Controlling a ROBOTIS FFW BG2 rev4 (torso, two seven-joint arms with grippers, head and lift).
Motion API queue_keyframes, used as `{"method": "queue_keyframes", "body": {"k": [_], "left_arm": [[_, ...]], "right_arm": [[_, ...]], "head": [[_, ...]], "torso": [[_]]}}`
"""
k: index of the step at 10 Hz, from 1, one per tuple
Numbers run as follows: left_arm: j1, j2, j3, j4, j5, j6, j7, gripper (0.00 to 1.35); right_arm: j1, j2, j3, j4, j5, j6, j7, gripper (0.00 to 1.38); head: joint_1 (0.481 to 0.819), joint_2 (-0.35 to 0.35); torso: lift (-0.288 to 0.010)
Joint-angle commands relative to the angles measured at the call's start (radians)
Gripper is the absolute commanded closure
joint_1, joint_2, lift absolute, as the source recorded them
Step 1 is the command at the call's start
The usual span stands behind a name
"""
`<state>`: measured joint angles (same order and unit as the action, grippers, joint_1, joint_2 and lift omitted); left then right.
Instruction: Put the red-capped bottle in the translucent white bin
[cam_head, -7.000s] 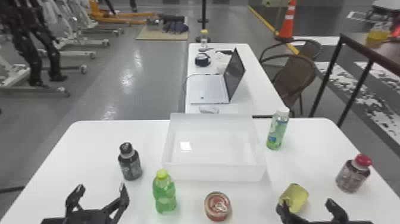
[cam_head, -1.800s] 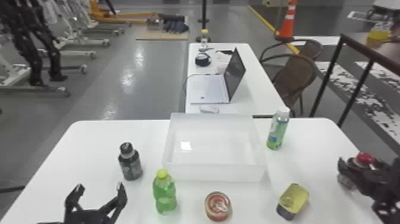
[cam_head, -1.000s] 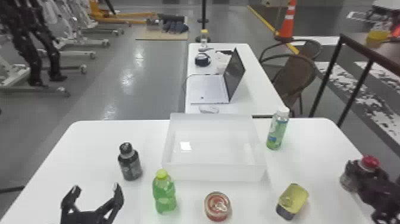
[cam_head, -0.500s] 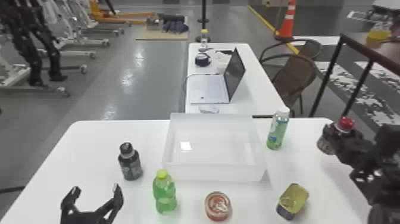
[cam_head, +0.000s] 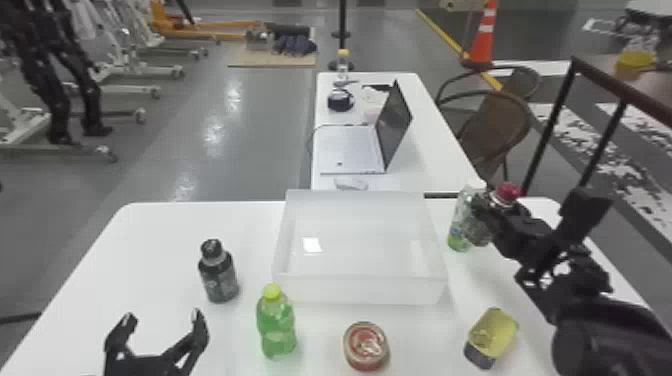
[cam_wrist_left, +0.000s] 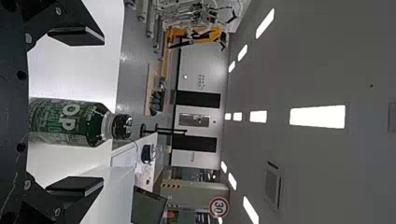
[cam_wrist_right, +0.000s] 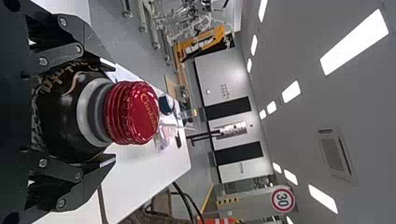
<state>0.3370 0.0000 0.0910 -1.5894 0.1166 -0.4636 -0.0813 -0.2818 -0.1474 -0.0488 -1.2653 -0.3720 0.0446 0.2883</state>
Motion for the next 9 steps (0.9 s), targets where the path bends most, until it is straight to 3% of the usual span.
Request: {"method": "queue_keyframes", "body": {"k": [1,2,6,8,9], "left_arm": [[-0.003,-0.003,-0.004,0.0,0.0,0.003,0.0,0.23],[-0.003,-0.003,-0.004,0.002,-0.002,0.008,0.0,0.23],[-0.003,-0.003,-0.005,0.002,0.0,0.013,0.0,0.23],[-0.003,-0.003,-0.004,0.002,0.003,0.014,0.0,0.23],[-0.003,-0.003,-0.004,0.002,0.006,0.014,0.0,0.23]], "right_arm": [[-0.066,-0.009,0.096,0.093,-0.054,-0.017,0.038,1.26],[-0.106,-0.003,0.148,0.138,-0.073,-0.035,0.045,1.26],[-0.235,0.069,0.268,0.362,-0.1,-0.109,0.068,1.26],[-0.261,0.075,0.316,0.431,-0.093,-0.111,0.068,1.26],[-0.264,0.075,0.322,0.443,-0.076,-0.112,0.068,1.14]], "head": [[0.549,0.0],[0.549,0.0],[0.549,0.0],[0.549,0.0],[0.549,0.0]], "torso": [[-0.1],[-0.1],[-0.1],[-0.1],[-0.1]]}}
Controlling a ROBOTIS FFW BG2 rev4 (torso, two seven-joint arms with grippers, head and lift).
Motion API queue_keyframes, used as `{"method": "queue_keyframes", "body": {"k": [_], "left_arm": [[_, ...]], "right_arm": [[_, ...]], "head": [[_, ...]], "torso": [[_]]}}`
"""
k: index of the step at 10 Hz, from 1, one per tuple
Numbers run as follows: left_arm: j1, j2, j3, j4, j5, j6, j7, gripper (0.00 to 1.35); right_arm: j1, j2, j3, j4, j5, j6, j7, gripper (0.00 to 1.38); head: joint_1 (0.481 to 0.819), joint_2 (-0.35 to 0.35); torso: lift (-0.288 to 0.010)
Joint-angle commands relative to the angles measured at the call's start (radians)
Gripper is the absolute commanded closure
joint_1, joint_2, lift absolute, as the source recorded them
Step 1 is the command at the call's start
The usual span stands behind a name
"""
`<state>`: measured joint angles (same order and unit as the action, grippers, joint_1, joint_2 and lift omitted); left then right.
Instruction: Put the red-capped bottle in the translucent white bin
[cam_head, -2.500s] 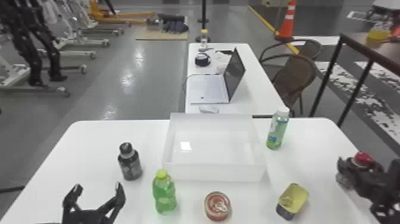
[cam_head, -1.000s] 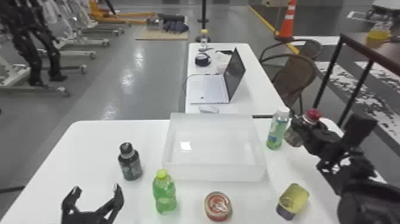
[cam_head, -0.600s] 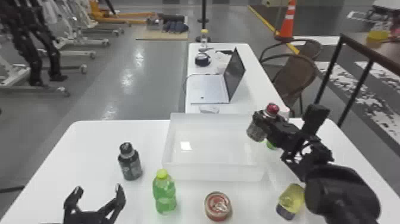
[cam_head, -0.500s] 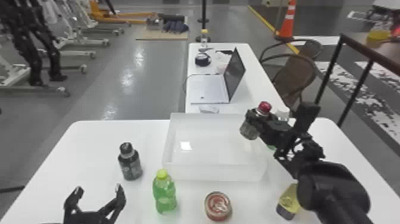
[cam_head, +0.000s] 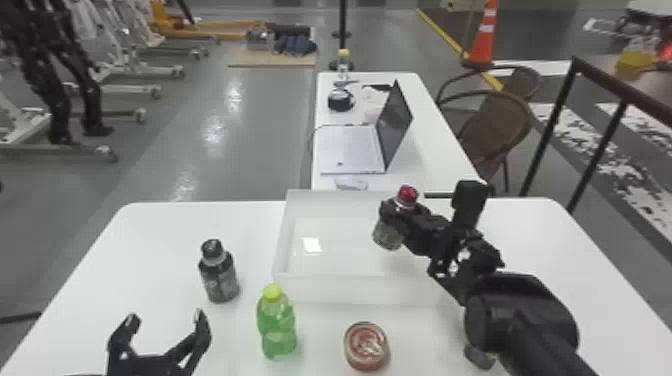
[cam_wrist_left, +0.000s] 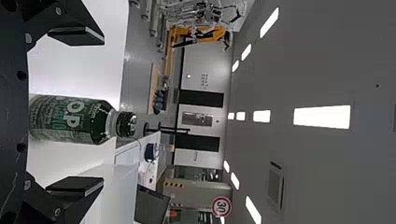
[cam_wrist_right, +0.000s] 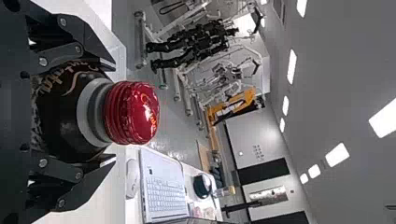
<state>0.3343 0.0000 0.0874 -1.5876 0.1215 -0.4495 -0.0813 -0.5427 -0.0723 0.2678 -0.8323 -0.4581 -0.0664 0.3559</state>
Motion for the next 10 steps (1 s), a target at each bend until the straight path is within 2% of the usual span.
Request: {"method": "queue_keyframes", "body": {"k": [1,5,7,8,10], "left_arm": [[0.0,-0.003,0.0,0.0,0.003,-0.001,0.0,0.23],[0.002,-0.003,-0.001,0.0,0.009,-0.001,0.0,0.23],[0.003,-0.003,-0.003,0.0,0.01,-0.003,0.0,0.23],[0.003,-0.003,-0.003,0.0,0.01,-0.003,0.0,0.23],[0.003,-0.003,-0.001,0.0,0.01,-0.005,0.0,0.23]], "right_arm": [[-0.002,0.0,0.005,0.013,0.038,-0.003,-0.005,0.93],[0.013,-0.003,0.005,-0.019,0.098,-0.01,-0.035,0.78],[0.021,-0.003,0.005,-0.027,0.09,-0.012,-0.048,0.2],[0.021,-0.004,0.004,-0.022,0.085,-0.012,-0.048,0.09],[0.021,-0.004,0.004,-0.013,0.07,-0.021,-0.048,0.12]], "head": [[0.549,0.0],[0.549,0.0],[0.549,0.0],[0.549,0.0],[0.549,0.0]], "torso": [[-0.1],[-0.1],[-0.1],[-0.1],[-0.1]]}}
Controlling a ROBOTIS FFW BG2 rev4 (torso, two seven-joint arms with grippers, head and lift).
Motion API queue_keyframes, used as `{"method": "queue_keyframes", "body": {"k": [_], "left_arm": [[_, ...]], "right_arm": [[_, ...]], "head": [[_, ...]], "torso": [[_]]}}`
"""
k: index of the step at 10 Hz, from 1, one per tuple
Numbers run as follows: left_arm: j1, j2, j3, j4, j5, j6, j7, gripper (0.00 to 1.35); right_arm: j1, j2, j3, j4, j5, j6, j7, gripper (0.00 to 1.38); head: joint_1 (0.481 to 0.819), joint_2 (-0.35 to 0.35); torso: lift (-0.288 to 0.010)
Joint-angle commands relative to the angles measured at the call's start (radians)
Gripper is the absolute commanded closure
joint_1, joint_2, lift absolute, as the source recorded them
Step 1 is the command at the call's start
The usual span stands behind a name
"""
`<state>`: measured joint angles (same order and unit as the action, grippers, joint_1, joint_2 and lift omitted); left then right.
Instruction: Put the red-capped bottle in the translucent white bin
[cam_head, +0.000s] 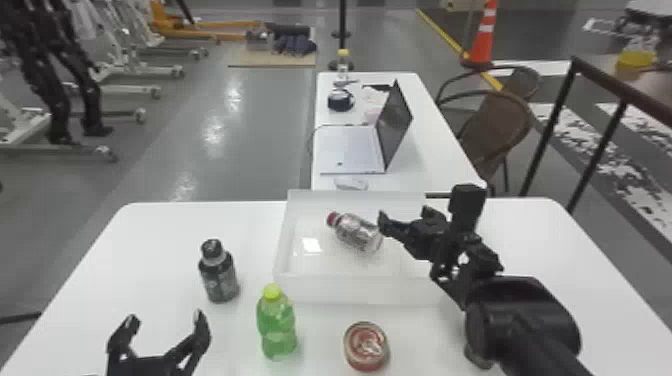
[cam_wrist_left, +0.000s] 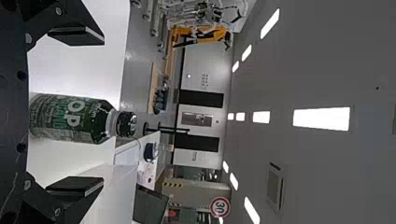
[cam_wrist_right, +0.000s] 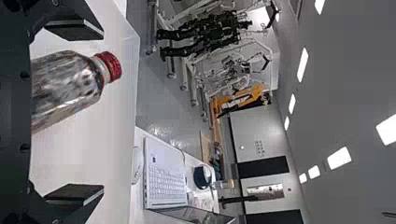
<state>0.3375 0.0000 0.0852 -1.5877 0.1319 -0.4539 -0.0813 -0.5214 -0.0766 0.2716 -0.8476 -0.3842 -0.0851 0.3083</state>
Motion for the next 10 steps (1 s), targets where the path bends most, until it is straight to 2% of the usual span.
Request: {"method": "queue_keyframes", "body": {"k": [1,10], "left_arm": [[0.0,-0.003,0.001,0.0,0.0,0.0,0.0,0.23],[0.0,-0.003,-0.002,0.0,-0.002,0.0,0.002,0.23]], "right_arm": [[0.003,-0.002,0.0,0.004,-0.008,-0.005,0.0,0.12],[0.012,-0.005,0.0,-0.004,-0.027,-0.007,-0.001,0.12]], "head": [[0.549,0.0],[0.549,0.0]], "torso": [[-0.1],[-0.1]]}}
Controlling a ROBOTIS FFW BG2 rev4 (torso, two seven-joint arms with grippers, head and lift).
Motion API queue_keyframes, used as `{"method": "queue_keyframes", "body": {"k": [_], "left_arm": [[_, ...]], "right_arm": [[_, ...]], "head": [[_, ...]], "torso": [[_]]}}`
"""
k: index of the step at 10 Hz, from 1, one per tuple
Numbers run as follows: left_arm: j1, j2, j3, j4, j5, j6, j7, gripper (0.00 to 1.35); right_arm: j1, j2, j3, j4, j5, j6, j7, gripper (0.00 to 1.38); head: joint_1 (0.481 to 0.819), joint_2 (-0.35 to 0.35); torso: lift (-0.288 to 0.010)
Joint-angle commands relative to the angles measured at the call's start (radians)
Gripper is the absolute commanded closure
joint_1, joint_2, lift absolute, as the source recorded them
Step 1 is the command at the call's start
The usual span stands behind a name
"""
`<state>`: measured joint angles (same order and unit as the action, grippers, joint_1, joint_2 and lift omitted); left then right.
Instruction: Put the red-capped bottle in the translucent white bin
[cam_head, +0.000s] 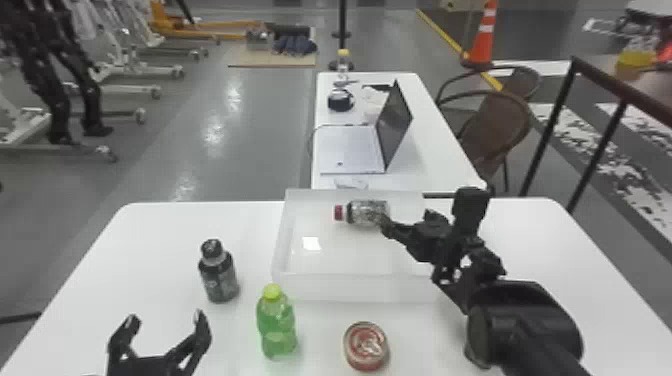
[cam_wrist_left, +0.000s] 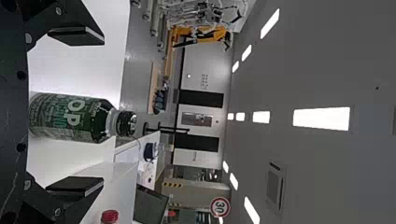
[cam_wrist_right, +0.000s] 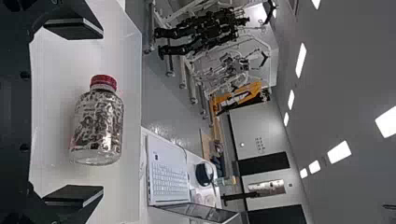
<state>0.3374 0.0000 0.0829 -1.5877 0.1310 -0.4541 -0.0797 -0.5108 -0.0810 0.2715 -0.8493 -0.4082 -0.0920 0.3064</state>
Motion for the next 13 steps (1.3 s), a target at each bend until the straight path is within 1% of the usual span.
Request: {"method": "queue_keyframes", "body": {"k": [1,2,3,4,5,6,7,8,10,11,13], "left_arm": [[-0.003,-0.003,-0.003,0.0,-0.001,-0.002,0.001,0.23],[-0.006,-0.003,-0.008,0.0,-0.002,-0.003,0.003,0.23],[-0.008,-0.003,-0.011,0.0,-0.002,-0.006,0.006,0.23],[-0.012,-0.003,-0.014,0.0,-0.005,-0.008,0.006,0.23],[-0.011,-0.003,-0.014,-0.003,-0.005,-0.011,0.006,0.23],[-0.006,-0.003,-0.015,-0.003,-0.004,-0.011,0.006,0.23],[0.008,-0.003,-0.012,-0.006,-0.004,-0.009,0.006,0.23],[0.022,-0.003,-0.011,-0.014,-0.001,-0.003,0.006,0.23],[0.051,-0.003,-0.005,-0.031,-0.001,0.008,0.006,0.23],[0.071,-0.003,-0.002,-0.044,-0.007,0.025,0.006,0.23],[0.074,-0.003,-0.018,-0.049,-0.018,0.049,0.006,0.23]], "right_arm": [[0.035,-0.011,0.0,-0.076,0.014,0.005,0.0,0.12],[0.126,-0.042,-0.003,-0.238,0.043,0.023,-0.012,0.12],[0.247,-0.08,-0.009,-0.422,0.052,0.037,-0.073,0.12],[0.38,-0.102,-0.052,-0.586,0.072,0.063,-0.104,0.12],[0.502,-0.103,-0.118,-0.728,0.108,0.104,-0.112,0.12],[0.627,-0.103,-0.156,-0.829,0.127,0.115,-0.136,0.12],[0.73,-0.1,-0.189,-0.91,0.147,0.132,-0.171,0.12],[0.818,-0.097,-0.215,-0.964,0.152,0.137,-0.202,0.12],[0.954,-0.094,-0.222,-1.039,0.164,0.137,-0.257,0.12],[0.983,-0.088,-0.222,-1.047,0.17,0.12,-0.27,0.12],[0.979,-0.077,-0.224,-1.036,0.192,0.124,-0.27,0.12]], "head": [[0.549,0.0],[0.549,0.0],[0.549,0.0],[0.549,0.0],[0.549,0.0],[0.549,0.0],[0.549,0.0],[0.549,0.0],[0.549,0.0],[0.549,0.0],[0.549,0.0]], "torso": [[-0.1],[-0.1],[-0.1],[-0.1],[-0.1],[-0.1],[-0.1],[-0.1],[-0.1],[-0.1],[-0.1]]}}
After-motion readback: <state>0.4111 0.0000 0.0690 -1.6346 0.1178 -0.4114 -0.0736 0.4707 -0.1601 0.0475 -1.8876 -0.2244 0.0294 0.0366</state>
